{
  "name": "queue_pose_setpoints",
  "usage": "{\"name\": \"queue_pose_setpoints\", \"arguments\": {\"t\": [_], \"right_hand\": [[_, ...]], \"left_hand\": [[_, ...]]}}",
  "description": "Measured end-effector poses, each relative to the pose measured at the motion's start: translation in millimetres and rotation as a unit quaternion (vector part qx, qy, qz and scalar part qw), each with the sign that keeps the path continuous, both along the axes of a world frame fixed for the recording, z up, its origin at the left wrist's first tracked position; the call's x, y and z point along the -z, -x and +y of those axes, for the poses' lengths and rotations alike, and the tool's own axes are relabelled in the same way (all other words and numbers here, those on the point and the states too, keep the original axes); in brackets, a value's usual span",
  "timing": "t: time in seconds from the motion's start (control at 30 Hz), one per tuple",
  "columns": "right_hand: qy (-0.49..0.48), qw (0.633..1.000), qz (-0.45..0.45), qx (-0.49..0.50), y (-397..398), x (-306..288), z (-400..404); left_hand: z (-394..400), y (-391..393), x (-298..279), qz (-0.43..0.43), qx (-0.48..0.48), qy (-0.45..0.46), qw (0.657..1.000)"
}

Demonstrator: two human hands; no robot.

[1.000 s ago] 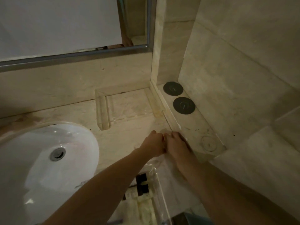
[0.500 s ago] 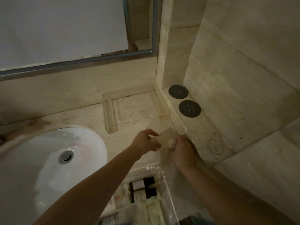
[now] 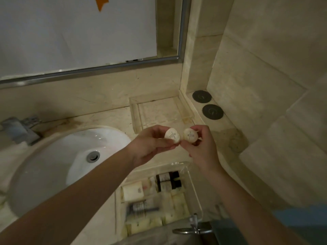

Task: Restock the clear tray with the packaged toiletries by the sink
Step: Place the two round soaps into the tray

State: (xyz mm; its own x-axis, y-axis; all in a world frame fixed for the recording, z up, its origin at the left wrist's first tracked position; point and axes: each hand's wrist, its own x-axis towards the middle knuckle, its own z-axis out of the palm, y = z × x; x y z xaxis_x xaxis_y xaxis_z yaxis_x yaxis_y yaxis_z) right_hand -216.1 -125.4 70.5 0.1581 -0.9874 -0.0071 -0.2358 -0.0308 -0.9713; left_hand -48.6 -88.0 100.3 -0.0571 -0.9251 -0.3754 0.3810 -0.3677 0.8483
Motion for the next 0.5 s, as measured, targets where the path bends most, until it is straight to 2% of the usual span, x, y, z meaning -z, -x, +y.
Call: {"name": "queue_pose_setpoints", "arguments": {"t": [0.27, 0.37, 0.5], "right_hand": [[-0.027, 0.997, -0.067, 0.000, 3, -25, 42], [-0.093, 0.988, -0.124, -0.002, 2, -26, 50], [-0.199, 0.957, -0.211, 0.003, 5, -23, 56]], "left_hand": [[49, 6, -15, 0.021, -0.058, 0.032, 0.998], [60, 8, -14, 0.015, -0.070, 0.046, 0.996], [71, 11, -11, 0.008, -0.085, 0.068, 0.994]]}}
